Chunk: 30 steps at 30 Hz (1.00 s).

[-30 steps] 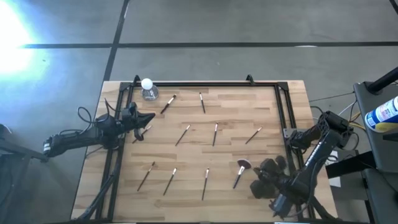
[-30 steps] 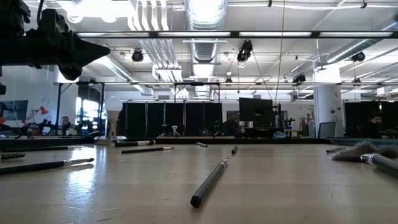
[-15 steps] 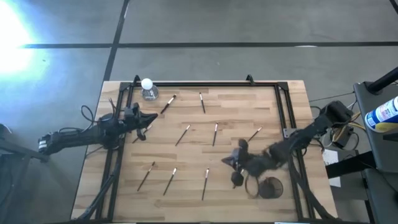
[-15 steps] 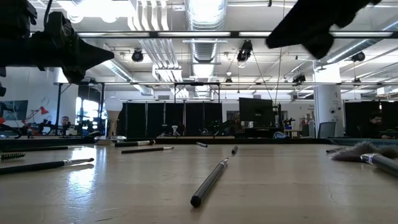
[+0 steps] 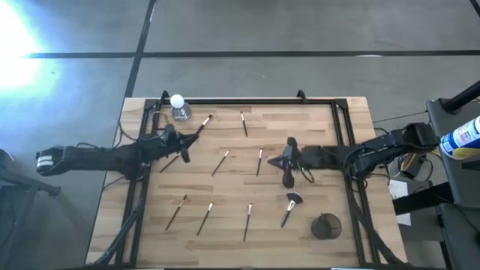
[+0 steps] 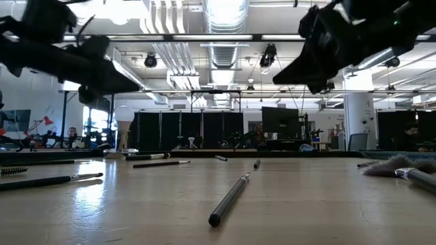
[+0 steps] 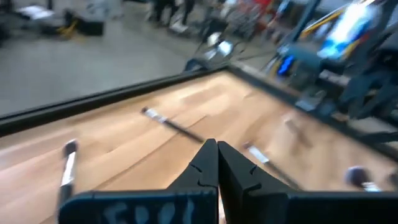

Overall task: Put items in baskets/containers
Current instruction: Put the foundation brush into the brush holder

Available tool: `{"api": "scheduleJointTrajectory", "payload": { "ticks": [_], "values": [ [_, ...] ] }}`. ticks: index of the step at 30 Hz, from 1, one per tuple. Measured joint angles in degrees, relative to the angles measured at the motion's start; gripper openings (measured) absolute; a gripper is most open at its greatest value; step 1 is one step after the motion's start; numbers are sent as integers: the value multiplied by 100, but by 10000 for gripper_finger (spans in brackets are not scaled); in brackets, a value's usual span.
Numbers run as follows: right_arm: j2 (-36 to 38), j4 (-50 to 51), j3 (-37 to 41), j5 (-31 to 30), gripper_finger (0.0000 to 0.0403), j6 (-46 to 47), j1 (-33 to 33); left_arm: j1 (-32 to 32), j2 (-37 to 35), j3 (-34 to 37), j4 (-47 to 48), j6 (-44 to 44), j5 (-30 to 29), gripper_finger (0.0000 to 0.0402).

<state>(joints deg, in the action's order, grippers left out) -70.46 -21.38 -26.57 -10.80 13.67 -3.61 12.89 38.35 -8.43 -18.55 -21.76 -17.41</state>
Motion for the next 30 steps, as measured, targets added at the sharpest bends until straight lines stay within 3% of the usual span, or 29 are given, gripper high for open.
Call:
{"api": "scheduleJointTrajectory", "payload": {
  "ticks": [5, 8, 15, 19, 24, 30],
  "values": [
    [-94, 1, 11, 616, 8, -224, 873, 270, 1006, -584, 127, -238, -89, 0],
    [-154, 4, -31, 802, 8, 22, 1405, 509, 1657, -1022, 712, -549, 26, 0],
    [-160, 11, -272, 1079, 8, 151, 2283, 1095, 2835, -2209, 1211, -1532, 1172, 0],
    [-145, 74, -508, 1085, 8, 200, 2485, 1240, 3217, -2984, 1509, -1656, 1287, 0],
    [-144, 683, -1011, 1119, 8, 400, 2551, 1528, 3673, -3990, 2813, -1749, 1133, 2],
    [-179, 1640, -1697, 1144, 8, 215, 2544, 1909, 4416, -5022, 4346, -1507, 1120, 43]
  ]
}}
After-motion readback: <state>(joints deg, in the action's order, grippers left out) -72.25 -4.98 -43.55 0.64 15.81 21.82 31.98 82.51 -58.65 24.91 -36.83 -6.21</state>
